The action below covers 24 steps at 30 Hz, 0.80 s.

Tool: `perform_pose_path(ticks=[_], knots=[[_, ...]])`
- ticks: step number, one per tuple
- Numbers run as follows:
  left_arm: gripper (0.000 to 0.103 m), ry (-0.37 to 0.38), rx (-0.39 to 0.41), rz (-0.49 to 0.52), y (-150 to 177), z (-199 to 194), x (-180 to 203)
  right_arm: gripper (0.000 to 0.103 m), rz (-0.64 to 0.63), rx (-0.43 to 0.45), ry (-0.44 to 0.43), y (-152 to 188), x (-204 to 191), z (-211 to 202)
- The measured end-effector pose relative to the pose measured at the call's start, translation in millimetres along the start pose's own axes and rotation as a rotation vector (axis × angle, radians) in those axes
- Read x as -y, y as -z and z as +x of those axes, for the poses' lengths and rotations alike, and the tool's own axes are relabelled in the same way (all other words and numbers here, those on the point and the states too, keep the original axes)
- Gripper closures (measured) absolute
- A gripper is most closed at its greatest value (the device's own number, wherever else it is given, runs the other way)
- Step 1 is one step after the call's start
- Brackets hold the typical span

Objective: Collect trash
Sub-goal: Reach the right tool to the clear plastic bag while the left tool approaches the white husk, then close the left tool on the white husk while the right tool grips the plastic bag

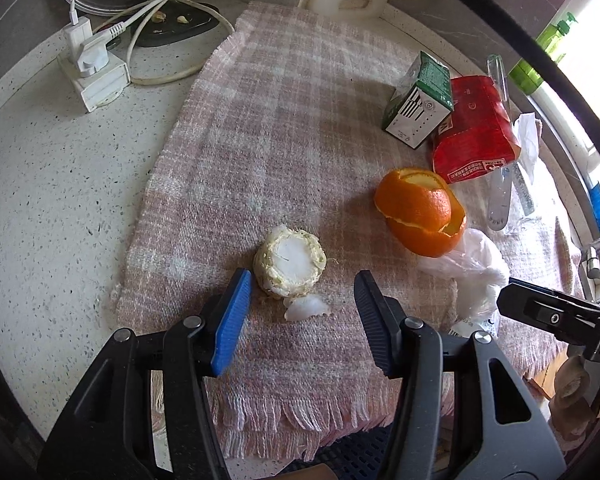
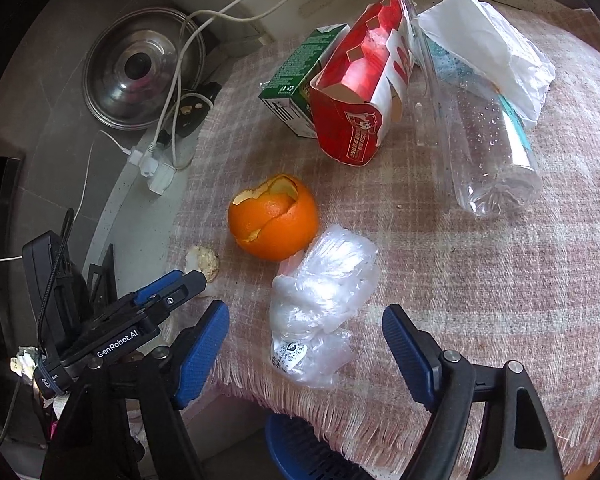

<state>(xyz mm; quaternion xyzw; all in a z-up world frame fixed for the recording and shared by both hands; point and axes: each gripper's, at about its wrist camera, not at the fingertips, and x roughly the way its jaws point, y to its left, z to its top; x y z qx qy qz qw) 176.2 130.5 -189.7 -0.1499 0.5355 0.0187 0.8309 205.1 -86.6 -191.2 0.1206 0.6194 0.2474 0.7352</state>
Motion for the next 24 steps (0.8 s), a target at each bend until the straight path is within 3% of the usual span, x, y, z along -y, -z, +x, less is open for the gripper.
perform_pose_path(ticks=[3,7,9,15,24], knots=[[0.056,-0.025,-0.004,0.020,-2.5,5.5,3.6,0.022,-0.011,-0.011,0.021,-1.8,-2.2,5.9],[0.057,-0.047,0.001,0.045,-6.0,10.0,6.1,0.032,-0.026,-0.036,0.050,-3.2,-5.2,16.4],[0.065,-0.062,0.007,0.056,-6.7,11.0,5.9,0.035,-0.033,-0.042,0.068,-3.5,-5.1,20.6],[0.065,-0.037,0.012,0.049,-8.1,10.3,1.0,0.054,-0.035,-0.069,0.065,-3.2,-3.4,30.1],[0.066,-0.030,0.029,0.048,-3.7,-0.1,2.5,0.059,-0.062,-0.051,0.055,0.4,-3.8,21.0]])
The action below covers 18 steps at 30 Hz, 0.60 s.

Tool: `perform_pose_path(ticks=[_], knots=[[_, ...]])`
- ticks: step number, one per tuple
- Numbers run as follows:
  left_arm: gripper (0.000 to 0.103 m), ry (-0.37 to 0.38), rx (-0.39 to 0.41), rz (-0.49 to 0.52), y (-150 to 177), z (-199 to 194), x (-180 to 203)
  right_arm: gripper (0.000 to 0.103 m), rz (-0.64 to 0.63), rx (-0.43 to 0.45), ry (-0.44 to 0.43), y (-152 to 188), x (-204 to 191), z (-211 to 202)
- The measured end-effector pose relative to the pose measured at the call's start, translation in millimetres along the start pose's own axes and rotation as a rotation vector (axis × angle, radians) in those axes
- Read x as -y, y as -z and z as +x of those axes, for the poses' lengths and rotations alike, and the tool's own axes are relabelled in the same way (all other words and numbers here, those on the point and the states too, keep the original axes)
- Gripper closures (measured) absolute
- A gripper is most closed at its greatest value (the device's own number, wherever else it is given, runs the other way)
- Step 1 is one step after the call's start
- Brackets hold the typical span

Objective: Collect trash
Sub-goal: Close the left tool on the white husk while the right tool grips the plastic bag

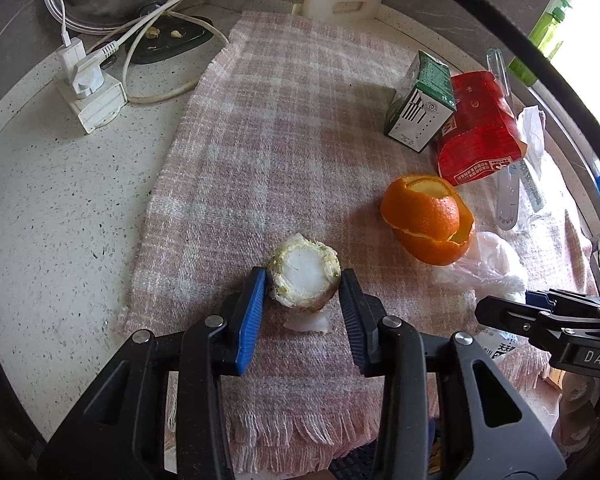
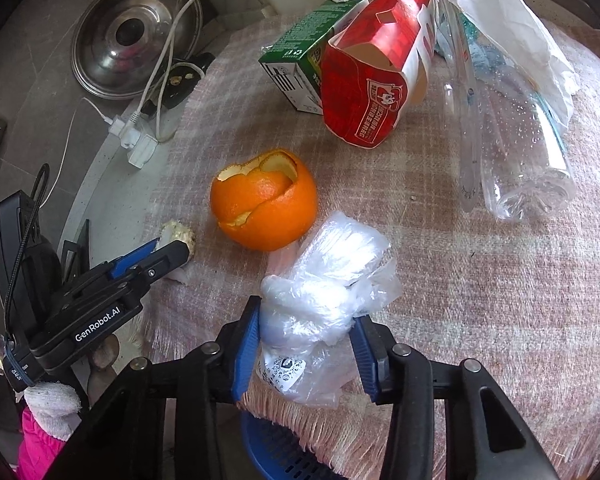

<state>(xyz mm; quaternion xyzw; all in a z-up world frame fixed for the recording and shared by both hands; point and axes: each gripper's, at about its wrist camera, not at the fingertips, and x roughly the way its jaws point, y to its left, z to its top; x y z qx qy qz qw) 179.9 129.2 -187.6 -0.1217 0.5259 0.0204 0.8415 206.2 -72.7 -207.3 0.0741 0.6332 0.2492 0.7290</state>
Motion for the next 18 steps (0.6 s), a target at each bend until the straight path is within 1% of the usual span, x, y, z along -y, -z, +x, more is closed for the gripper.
perform_pose_path(ticks=[10,18], knots=[[0.066,-0.020,0.044,0.040,10.5,-22.2,9.5,0.060,-0.015,0.044,-0.005,12.7,8.9,-25.6],[0.066,-0.019,0.073,0.046,24.2,-44.7,13.6,0.060,-0.034,0.077,-0.003,23.1,9.1,-41.9]])
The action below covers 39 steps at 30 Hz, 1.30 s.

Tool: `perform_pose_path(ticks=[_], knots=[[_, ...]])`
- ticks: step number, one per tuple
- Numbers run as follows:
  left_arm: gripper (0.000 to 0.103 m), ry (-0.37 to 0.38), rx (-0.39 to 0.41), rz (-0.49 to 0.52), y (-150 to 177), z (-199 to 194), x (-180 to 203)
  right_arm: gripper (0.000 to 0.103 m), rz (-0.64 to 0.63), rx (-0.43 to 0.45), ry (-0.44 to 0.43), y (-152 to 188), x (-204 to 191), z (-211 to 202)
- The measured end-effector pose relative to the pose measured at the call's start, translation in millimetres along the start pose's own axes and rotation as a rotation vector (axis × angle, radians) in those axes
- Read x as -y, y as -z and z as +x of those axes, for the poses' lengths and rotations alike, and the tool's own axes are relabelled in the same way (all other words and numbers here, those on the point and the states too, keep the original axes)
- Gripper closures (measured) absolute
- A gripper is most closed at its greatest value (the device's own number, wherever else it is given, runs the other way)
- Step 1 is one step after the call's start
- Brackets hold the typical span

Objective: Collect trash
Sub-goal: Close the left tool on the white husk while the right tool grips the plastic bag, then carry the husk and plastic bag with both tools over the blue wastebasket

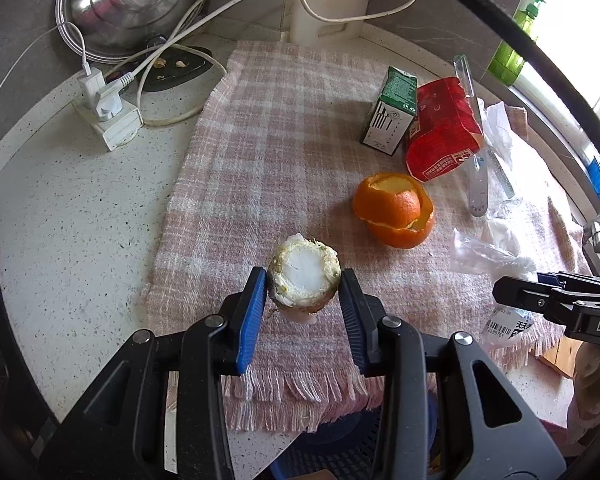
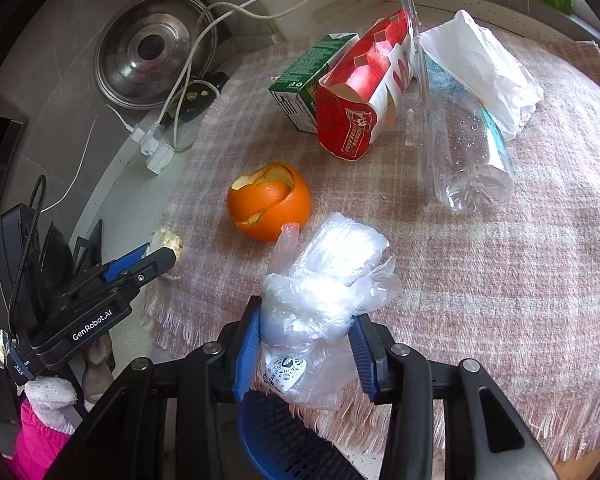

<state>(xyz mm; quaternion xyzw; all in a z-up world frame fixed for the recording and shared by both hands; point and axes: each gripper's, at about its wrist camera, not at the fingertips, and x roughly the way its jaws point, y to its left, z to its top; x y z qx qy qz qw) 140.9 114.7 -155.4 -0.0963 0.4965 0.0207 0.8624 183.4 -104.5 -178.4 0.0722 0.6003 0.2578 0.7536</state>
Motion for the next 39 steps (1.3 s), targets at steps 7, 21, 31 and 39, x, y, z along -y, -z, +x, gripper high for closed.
perform_pose_path(ticks=[7,21,31,39], knots=[[0.066,0.016,0.034,0.017,10.9,-27.0,11.6,0.060,-0.009,0.030,-0.020,12.0,-5.7,-18.3],[0.066,0.038,0.089,0.052,45.4,-72.9,38.8,0.060,-0.076,0.101,-0.038,54.7,-18.7,-70.8],[0.066,0.061,0.077,0.040,83.2,-86.3,49.3,0.060,-0.119,0.108,-0.033,92.5,-21.9,-92.9],[0.066,0.068,0.039,0.035,112.9,-85.0,53.3,0.060,-0.130,0.091,-0.029,121.7,-22.7,-94.2]])
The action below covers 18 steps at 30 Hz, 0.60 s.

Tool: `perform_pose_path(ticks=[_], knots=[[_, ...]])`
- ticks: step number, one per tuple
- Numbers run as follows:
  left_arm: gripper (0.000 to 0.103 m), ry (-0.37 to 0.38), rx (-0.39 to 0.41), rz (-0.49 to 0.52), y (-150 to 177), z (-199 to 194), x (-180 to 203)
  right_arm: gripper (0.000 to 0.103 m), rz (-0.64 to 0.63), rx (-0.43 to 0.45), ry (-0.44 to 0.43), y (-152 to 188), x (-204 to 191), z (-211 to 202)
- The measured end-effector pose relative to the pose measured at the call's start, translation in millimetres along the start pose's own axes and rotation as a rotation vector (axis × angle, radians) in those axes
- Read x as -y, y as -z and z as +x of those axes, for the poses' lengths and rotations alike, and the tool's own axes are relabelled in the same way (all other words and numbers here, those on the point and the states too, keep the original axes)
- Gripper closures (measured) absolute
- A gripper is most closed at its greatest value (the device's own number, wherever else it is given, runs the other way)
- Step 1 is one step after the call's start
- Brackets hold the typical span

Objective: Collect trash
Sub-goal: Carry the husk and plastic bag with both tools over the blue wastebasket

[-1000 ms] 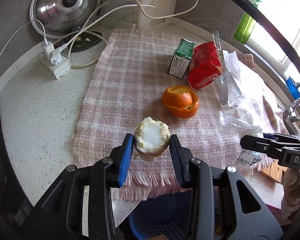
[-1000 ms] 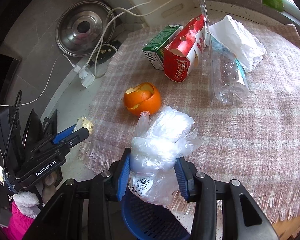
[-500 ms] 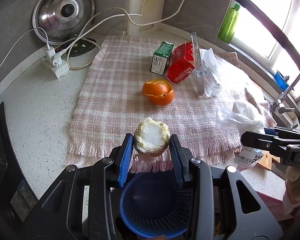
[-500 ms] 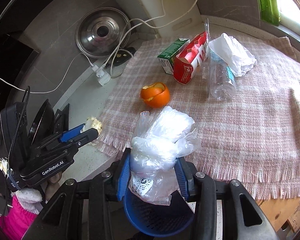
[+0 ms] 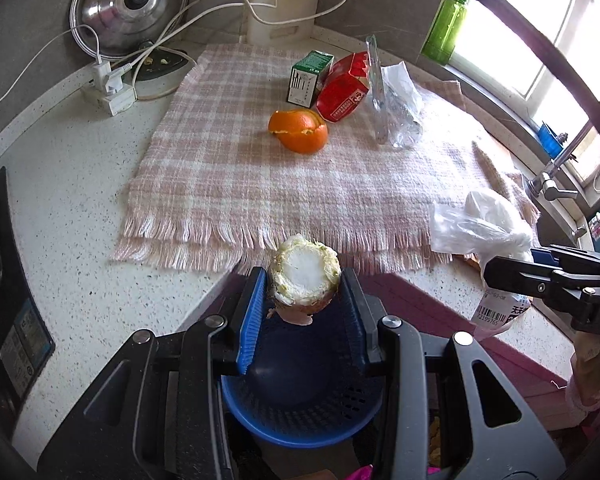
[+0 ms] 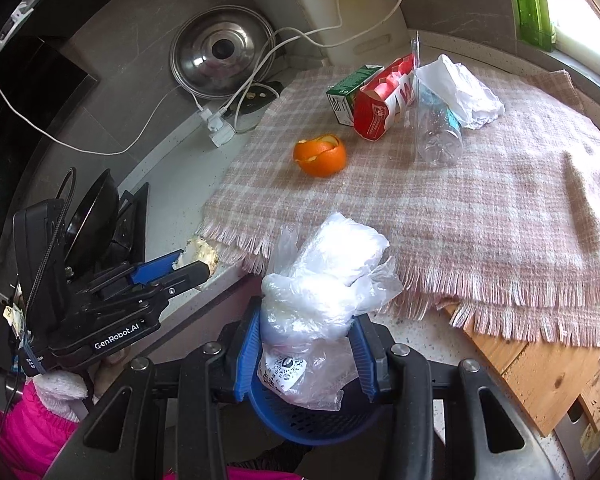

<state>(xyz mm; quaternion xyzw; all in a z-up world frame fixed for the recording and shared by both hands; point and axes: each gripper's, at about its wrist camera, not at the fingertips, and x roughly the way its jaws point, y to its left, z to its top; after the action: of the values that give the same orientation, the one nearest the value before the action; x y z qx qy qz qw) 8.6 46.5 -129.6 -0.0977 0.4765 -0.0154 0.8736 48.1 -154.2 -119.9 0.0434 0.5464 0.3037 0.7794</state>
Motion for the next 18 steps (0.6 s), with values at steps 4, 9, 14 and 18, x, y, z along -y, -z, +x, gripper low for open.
perform_pose_path(ticks=[4,9,14,18], knots=[[0.066,0.006,-0.030,-0.007,14.5,5.3,0.5,0.060,0.004,-0.027,0.005,16.4,0.2,4.0],[0.066,0.011,-0.067,-0.013,32.5,12.9,1.8,0.060,0.019,-0.063,0.001,35.7,2.9,10.1],[0.066,0.016,-0.100,-0.023,46.2,20.6,2.9,0.060,0.036,-0.090,0.000,48.9,6.9,15.9],[0.066,0.015,-0.120,-0.030,56.1,26.4,3.8,0.060,0.038,-0.108,0.007,56.3,8.4,22.5]])
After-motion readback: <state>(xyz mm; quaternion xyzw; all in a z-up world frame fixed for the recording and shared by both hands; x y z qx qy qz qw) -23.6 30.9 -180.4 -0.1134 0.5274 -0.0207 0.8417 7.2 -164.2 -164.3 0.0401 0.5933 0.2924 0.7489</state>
